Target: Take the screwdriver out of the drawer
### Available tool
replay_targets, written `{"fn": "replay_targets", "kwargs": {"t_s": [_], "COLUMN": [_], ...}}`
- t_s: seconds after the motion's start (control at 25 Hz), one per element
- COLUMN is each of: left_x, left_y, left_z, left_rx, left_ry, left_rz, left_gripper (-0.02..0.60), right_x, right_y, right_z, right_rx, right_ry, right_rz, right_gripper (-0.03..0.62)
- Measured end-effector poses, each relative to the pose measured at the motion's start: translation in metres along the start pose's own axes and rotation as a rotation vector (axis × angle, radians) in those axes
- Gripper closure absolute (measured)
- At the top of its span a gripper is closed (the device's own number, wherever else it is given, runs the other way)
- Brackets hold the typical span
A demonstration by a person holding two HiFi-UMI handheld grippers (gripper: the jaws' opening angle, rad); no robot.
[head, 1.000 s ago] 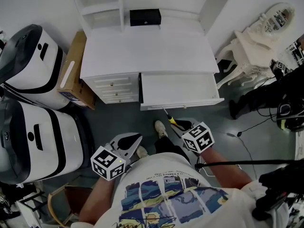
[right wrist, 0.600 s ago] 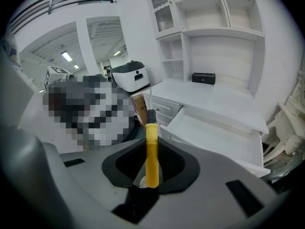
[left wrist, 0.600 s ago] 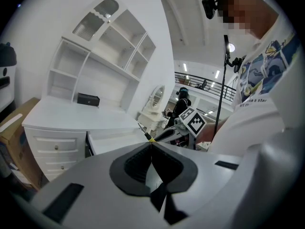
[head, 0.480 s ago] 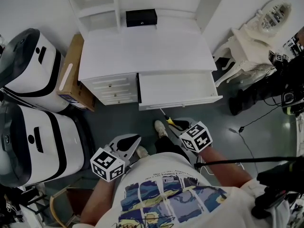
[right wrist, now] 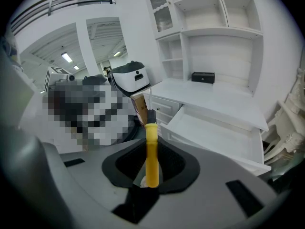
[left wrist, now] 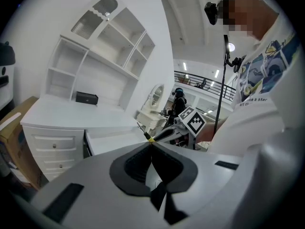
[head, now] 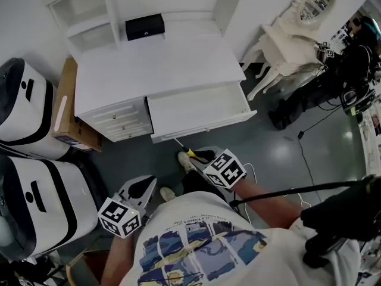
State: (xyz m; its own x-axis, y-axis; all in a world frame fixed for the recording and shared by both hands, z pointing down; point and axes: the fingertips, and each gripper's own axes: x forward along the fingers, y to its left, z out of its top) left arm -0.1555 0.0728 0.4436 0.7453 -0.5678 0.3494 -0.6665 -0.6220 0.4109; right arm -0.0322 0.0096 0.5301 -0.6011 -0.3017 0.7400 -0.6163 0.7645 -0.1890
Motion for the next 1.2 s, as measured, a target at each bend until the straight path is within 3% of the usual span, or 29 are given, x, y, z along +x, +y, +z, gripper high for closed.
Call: {"fn": "replay_targets", "kwargs": {"t_s": [0.72,1.2], "left_x": [0.013,0.043], "left_y": [0.004,0.009], "left_z": [0.000,0.014], "left_rx": [0.014,0.004], "left_ry": [0.009,0.019], "left_rz": [-0.016,-0.011], "left_gripper": [0.568,0.568], "right_x": [0.005,0.006], "right_y": [-0.008,-0.041], "right_z": [-0.005,0.001], "right_rx": [0.008,0.015], "right_ry": [-0.008,-0.004], "right_rz": [-0.003,0.012], "right_gripper": [0.500,0.500]}}
